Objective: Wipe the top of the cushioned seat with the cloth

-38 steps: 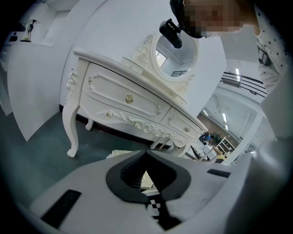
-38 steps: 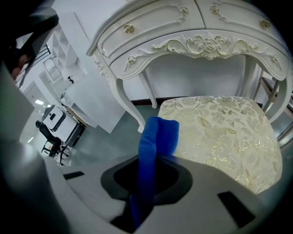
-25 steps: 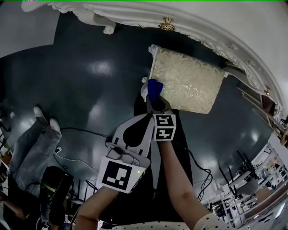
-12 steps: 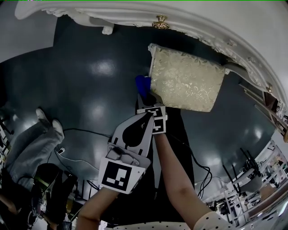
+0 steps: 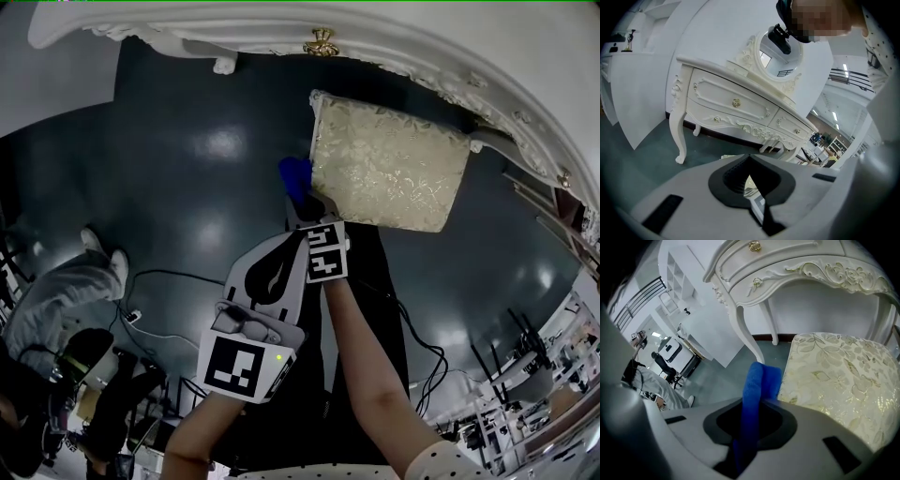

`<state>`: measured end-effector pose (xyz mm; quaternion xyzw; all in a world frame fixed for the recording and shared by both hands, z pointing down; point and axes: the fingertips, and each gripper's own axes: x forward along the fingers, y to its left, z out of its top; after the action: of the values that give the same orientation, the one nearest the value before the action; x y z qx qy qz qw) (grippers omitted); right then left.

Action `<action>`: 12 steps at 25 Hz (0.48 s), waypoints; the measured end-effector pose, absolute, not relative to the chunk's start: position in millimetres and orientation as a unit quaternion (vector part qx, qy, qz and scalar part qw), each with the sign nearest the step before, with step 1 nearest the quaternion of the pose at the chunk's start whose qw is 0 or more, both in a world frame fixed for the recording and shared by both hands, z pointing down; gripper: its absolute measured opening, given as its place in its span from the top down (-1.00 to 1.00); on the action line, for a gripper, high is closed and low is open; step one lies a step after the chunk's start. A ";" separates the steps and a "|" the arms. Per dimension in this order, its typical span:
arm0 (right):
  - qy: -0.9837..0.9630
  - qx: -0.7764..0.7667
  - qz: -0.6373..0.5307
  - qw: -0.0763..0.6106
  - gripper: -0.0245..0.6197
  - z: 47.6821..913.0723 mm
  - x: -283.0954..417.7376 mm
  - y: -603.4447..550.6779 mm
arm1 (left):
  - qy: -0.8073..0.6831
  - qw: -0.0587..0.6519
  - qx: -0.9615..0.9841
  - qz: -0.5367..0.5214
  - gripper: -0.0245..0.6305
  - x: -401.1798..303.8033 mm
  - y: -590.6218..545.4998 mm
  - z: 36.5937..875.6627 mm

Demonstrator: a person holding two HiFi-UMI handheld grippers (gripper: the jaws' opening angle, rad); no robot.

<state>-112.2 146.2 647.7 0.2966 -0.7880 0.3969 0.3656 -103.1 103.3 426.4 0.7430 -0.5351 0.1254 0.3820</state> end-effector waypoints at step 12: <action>-0.812 0.302 0.413 0.282 0.73 597.0 -71.9 116.7 | -0.571 0.359 0.725 0.138 0.93 -91.2 98.9 416.7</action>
<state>-71.9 116.7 597.0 0.3016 -0.8117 0.4130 0.2822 -91.2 98.9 416.7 0.7254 -0.5711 0.1380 0.3586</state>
